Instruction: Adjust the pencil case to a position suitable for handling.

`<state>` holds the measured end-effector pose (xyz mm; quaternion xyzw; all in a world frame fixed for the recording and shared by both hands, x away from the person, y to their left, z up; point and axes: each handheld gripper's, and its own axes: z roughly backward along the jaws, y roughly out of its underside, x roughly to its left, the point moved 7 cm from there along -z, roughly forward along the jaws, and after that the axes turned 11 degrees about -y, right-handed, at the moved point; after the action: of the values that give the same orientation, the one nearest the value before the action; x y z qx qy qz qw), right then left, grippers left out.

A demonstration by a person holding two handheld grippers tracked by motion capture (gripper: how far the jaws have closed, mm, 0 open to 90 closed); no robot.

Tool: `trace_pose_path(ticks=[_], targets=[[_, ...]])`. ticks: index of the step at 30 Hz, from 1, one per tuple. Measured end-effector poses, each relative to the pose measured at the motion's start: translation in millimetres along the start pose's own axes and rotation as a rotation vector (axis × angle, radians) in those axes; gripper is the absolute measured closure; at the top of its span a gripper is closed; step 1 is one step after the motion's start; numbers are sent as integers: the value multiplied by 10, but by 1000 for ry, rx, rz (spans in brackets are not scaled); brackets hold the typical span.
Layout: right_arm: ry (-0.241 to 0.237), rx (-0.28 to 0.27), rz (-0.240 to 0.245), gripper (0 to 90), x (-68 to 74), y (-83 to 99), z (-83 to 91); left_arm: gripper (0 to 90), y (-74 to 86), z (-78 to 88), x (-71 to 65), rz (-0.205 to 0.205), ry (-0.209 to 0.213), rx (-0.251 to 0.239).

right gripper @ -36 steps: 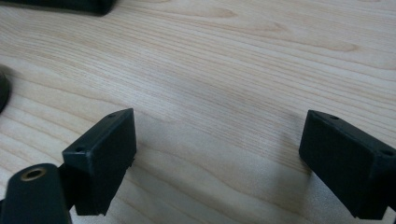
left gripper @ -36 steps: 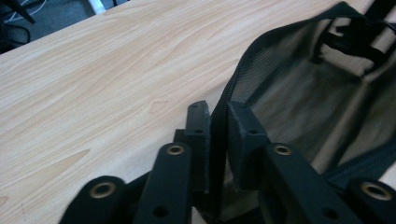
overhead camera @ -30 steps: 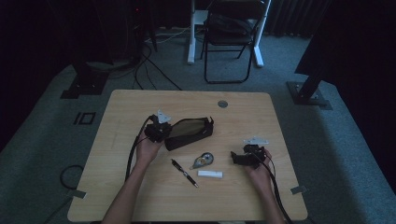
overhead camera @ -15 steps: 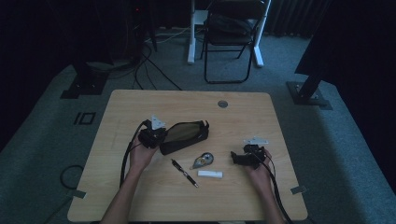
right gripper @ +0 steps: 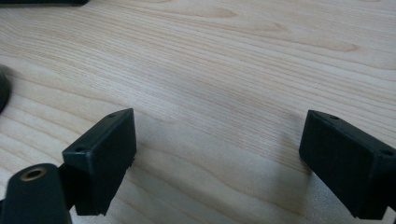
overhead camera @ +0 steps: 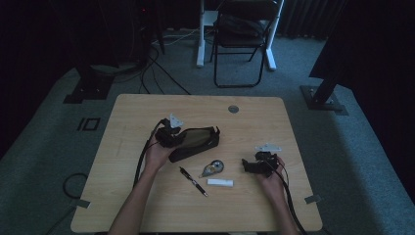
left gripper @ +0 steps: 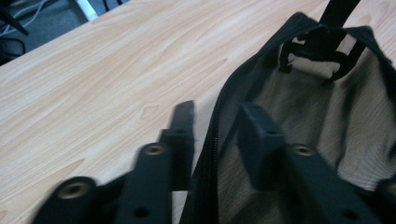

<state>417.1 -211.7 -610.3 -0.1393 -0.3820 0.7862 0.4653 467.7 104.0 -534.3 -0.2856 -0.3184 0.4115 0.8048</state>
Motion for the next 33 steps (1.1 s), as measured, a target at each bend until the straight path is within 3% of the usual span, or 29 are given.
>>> trace_pose_path(ticks=[4,10,21,33], targets=[[-2,0,4,110,2,0,-1,822,57,69,32,-11,2,-2],[-2,0,5,110,1,0,-1,869,170,196,89,-28,3,-3],[-3,-1,6,110,1,0,-1,876,384,392,172,-11,-6,-14],[-3,-1,5,110,2,0,-1,874,479,542,66,-21,-15,-30]])
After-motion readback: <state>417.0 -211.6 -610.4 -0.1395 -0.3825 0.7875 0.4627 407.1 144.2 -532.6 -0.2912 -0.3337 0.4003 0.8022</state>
